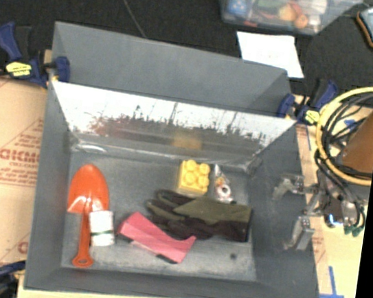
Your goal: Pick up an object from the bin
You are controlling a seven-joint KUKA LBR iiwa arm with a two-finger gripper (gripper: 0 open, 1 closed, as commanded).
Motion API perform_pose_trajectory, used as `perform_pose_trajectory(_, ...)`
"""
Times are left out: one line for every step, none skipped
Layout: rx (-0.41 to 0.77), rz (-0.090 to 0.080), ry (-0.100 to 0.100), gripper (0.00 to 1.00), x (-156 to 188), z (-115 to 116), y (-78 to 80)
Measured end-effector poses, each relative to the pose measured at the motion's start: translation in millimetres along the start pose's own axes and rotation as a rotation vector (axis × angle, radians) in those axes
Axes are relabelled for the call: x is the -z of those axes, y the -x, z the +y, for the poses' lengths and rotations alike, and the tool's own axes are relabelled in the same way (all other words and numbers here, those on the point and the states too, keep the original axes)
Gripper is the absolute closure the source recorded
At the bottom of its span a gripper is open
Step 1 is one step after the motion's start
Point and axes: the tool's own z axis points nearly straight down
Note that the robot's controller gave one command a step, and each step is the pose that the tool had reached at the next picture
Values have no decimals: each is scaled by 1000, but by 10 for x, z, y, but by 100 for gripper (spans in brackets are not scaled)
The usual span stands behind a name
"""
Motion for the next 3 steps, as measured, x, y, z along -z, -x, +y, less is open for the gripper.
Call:
perform_pose_trajectory(0, 0, 0, 0, 0, 0, 0)
perform_pose_trajectory(6, -1, -1, 0, -29, -4, 36)
perform_pose_trajectory(17, -1, 0, 0, 797, 237, 103)
